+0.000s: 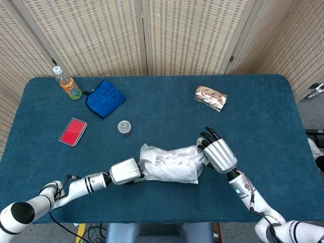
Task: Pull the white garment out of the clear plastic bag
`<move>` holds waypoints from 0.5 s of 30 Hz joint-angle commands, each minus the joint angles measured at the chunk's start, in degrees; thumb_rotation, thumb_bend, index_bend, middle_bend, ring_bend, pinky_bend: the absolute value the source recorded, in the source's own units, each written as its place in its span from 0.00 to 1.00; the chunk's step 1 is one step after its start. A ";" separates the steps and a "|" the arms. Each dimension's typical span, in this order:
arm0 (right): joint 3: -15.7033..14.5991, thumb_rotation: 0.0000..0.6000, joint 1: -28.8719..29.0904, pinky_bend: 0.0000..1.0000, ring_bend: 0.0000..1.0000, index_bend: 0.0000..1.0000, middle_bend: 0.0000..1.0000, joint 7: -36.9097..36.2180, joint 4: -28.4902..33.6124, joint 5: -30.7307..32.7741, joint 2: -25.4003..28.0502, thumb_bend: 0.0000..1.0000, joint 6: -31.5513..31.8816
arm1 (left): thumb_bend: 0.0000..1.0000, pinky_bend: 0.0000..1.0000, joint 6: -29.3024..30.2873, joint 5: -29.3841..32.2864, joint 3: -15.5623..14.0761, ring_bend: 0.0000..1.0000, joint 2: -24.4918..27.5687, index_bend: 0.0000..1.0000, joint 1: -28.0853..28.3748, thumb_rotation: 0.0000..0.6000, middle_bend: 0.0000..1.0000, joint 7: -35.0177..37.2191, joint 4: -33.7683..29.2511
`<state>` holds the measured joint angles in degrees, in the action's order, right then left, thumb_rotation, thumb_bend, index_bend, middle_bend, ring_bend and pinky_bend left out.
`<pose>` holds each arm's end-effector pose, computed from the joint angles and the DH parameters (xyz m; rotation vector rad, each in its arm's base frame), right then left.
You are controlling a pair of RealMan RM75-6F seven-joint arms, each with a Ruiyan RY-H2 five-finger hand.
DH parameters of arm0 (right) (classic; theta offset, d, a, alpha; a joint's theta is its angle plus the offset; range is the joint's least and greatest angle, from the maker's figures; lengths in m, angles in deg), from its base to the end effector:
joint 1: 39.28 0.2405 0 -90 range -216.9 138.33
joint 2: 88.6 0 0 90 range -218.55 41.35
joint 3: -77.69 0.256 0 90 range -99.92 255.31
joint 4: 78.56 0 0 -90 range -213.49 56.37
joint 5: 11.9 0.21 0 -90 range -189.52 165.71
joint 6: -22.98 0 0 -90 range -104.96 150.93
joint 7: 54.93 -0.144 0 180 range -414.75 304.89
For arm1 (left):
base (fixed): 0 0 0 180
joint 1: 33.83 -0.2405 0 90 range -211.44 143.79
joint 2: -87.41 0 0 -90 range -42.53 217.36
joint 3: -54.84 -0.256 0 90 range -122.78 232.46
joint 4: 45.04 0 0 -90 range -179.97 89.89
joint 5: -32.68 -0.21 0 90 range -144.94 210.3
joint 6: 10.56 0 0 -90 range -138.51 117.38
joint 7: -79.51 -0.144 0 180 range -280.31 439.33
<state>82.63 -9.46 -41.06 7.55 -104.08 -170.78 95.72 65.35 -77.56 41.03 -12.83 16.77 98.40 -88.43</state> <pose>-0.1797 -0.2859 0.0395 1.8544 -0.5834 1.1330 -0.1638 0.3234 -0.0560 -2.5305 -0.2659 -1.1872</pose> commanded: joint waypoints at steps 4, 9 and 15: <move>0.35 1.00 -0.44 0.15 0.23 0.84 0.43 -1.44 1.44 -0.23 1.64 0.63 1.04 | 0.50 0.78 -0.38 1.49 0.18 0.79 1.98 0.65 -1.42 1.00 0.75 0.36 0.06; 1.06 1.00 -0.72 0.15 0.23 0.85 0.43 -3.05 2.56 -0.42 3.18 0.63 2.24 | 0.50 0.78 -0.59 2.86 0.48 0.79 3.93 0.65 -2.78 1.00 0.75 0.39 0.00; 1.80 1.00 -1.22 0.15 0.24 0.85 0.44 -4.38 3.08 -0.67 4.68 0.63 3.87 | 0.50 0.78 -0.33 4.58 1.05 0.79 5.42 0.65 -4.87 1.00 0.75 0.71 0.05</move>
<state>84.27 -10.54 -45.24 10.58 -104.68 -166.33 99.31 64.97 -73.27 41.95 -7.66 12.23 98.97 -88.42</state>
